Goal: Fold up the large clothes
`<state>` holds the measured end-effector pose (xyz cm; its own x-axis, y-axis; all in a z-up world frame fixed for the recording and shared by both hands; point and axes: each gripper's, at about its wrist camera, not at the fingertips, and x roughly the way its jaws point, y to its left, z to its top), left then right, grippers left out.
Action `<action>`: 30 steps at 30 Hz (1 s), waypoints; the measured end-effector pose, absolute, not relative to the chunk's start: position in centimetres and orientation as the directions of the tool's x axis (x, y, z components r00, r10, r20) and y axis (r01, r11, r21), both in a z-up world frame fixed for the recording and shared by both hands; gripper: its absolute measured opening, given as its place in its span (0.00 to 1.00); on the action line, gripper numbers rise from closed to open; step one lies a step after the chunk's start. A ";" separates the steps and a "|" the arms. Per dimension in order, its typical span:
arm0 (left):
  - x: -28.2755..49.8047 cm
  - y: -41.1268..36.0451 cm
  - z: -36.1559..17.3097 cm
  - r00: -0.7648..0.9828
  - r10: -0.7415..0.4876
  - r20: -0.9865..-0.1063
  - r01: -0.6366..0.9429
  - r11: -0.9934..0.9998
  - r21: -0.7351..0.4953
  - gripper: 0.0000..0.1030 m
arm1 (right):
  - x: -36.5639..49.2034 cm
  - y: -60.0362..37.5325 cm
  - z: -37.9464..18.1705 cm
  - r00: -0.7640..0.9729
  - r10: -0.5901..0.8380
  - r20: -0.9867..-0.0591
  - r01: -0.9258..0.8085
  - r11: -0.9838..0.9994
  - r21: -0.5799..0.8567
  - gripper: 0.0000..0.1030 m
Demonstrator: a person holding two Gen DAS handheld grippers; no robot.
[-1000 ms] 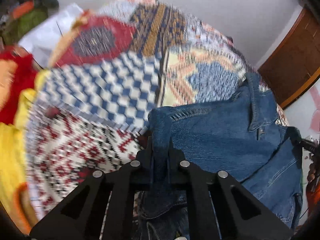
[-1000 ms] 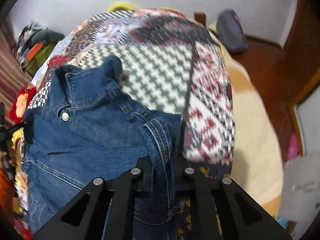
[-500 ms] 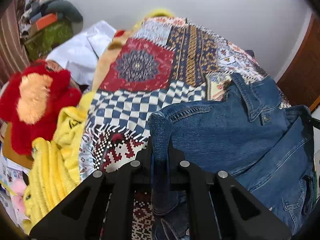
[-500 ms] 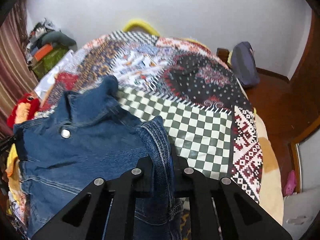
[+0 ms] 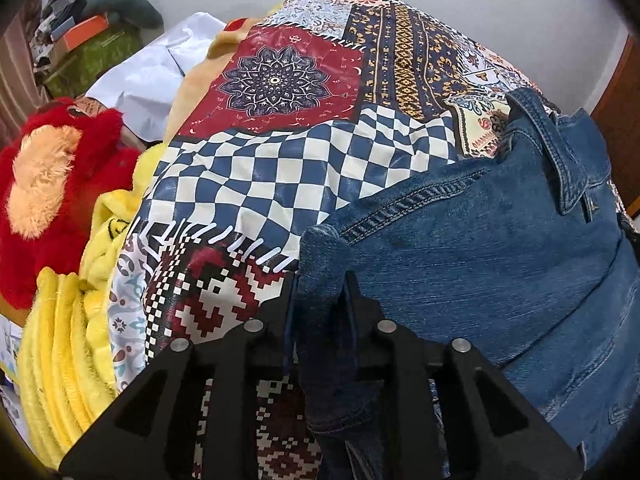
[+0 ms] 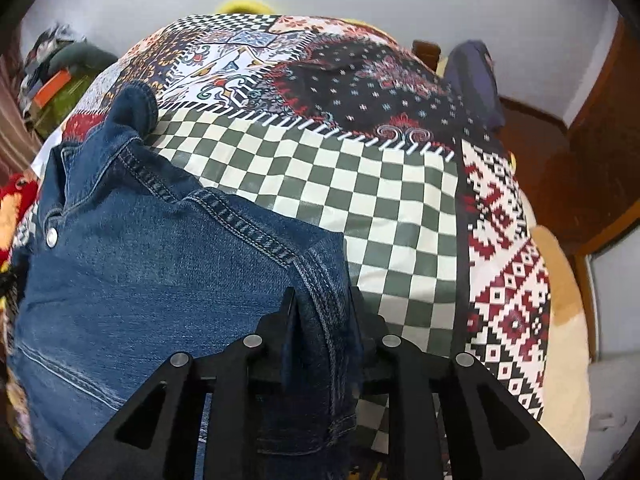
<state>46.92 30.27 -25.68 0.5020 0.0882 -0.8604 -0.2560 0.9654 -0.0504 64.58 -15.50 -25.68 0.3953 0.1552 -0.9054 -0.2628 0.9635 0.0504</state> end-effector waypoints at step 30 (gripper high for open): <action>34.0 19.4 -5.8 0.709 0.107 -0.697 -0.124 0.992 0.027 0.94 | 45.1 -14.8 -3.8 0.639 0.207 -0.741 -0.392 0.917 -0.082 0.88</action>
<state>34.05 19.38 -5.76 0.7086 0.1075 -0.6974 -0.1241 0.9919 0.0268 45.13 -14.79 -3.77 0.6391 0.2071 -0.7407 -0.3915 0.9165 -0.0816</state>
